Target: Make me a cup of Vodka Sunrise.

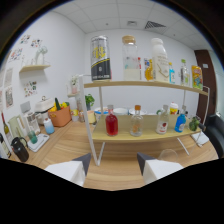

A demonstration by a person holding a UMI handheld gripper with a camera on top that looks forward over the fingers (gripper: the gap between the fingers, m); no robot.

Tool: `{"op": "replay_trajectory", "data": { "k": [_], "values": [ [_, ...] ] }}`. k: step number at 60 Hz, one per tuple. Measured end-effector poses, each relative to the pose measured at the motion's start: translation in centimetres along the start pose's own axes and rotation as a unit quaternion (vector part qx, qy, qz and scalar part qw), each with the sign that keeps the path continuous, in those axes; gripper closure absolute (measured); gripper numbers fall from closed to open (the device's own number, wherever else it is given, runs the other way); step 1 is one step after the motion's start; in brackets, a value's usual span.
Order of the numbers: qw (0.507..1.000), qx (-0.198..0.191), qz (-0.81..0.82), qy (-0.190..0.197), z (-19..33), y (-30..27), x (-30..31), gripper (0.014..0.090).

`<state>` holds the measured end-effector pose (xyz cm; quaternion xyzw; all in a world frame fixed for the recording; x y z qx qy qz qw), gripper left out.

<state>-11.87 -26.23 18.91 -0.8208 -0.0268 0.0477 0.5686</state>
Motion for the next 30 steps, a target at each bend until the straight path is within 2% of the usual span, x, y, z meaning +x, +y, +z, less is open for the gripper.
{"op": "replay_trajectory", "data": {
  "k": [9,20,25,30],
  "values": [
    [0.999,0.031,-0.006,0.004,5.1,-3.2,-1.3,0.0186],
    [0.999,0.046,-0.008,0.02,10.6,-5.7,-1.0,0.0224],
    [0.999,0.042,-0.003,0.028,12.9,-6.0,-0.7,0.0292],
    [0.999,0.032,0.003,0.03,14.2,-5.5,-0.5,0.0414]
  ]
}}
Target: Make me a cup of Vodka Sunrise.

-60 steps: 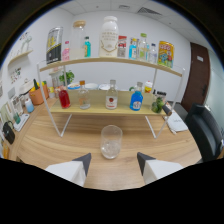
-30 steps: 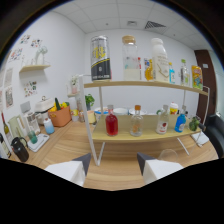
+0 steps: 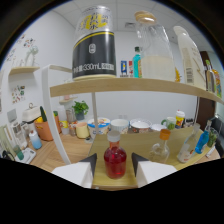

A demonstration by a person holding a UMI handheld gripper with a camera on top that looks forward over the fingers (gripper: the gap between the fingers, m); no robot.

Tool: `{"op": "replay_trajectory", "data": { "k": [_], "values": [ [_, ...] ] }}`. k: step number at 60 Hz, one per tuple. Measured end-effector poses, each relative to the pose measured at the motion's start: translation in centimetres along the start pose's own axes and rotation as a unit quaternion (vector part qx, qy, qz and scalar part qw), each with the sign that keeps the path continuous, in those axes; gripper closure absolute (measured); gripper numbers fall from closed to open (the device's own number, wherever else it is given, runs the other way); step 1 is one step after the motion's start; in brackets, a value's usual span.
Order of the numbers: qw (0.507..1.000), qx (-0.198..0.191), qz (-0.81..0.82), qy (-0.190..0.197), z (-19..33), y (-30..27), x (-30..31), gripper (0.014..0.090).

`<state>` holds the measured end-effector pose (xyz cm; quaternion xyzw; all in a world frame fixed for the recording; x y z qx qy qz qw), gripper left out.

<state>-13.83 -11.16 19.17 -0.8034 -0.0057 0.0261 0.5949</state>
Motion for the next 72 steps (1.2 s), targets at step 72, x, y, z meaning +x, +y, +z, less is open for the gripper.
{"op": "replay_trajectory", "data": {
  "k": [72],
  "values": [
    [0.983,-0.006,0.178,-0.038,-9.8,4.5,7.6,0.0701]
  ]
}}
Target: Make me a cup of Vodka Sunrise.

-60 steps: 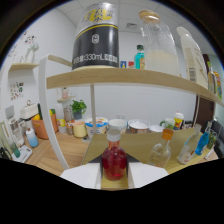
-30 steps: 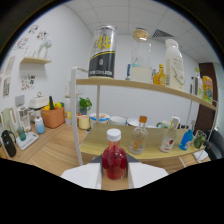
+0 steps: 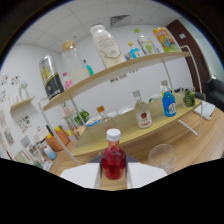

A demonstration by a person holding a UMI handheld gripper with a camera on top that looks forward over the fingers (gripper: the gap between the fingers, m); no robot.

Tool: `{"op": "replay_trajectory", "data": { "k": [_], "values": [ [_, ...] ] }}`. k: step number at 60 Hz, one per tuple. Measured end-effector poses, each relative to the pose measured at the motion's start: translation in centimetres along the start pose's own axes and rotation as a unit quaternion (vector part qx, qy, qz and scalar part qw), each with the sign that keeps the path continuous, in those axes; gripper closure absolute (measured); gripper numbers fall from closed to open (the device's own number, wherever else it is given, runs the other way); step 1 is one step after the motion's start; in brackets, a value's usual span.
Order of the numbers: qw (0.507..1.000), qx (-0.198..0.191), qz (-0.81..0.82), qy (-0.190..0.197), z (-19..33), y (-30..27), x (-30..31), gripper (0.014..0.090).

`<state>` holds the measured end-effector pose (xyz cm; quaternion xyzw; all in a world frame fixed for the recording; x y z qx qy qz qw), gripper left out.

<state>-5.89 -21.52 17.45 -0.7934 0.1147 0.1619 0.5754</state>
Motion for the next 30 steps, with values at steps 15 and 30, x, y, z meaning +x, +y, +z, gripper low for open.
{"op": "replay_trajectory", "data": {
  "k": [15,30],
  "values": [
    [0.932,0.014,0.346,-0.105,-0.4,-3.7,-1.6,0.0702],
    [0.774,0.016,0.61,-0.168,-0.4,-4.9,-0.5,0.0704]
  ]
}}
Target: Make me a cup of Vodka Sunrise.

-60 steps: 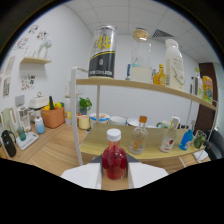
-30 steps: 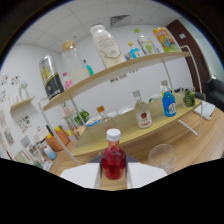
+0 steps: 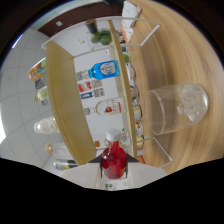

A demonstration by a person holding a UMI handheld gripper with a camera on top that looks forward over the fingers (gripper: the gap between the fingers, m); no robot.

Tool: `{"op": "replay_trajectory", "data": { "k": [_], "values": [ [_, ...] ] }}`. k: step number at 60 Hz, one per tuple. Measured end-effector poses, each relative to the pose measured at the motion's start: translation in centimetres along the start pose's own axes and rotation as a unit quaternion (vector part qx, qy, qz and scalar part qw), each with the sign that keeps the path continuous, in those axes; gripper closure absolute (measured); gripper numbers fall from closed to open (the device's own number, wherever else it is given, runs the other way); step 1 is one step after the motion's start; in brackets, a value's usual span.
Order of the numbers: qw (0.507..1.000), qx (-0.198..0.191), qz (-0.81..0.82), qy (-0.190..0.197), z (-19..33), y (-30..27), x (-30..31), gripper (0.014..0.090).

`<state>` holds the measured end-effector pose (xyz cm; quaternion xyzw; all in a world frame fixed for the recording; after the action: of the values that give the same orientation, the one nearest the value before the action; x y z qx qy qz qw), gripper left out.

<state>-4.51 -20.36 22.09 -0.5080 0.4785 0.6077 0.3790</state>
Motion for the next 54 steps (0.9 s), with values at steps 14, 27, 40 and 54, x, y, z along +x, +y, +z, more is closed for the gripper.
{"op": "replay_trajectory", "data": {
  "k": [14,27,40,54],
  "values": [
    [0.974,0.006,0.217,-0.063,-0.8,-2.0,-0.3,0.0703],
    [0.977,0.003,0.205,-0.058,-0.8,-1.8,-0.4,0.0702],
    [0.997,0.028,-0.076,0.001,-0.9,-0.6,-2.0,0.0702],
    [0.852,0.061,-0.518,0.031,-0.5,3.9,-6.9,0.0701]
  ]
}}
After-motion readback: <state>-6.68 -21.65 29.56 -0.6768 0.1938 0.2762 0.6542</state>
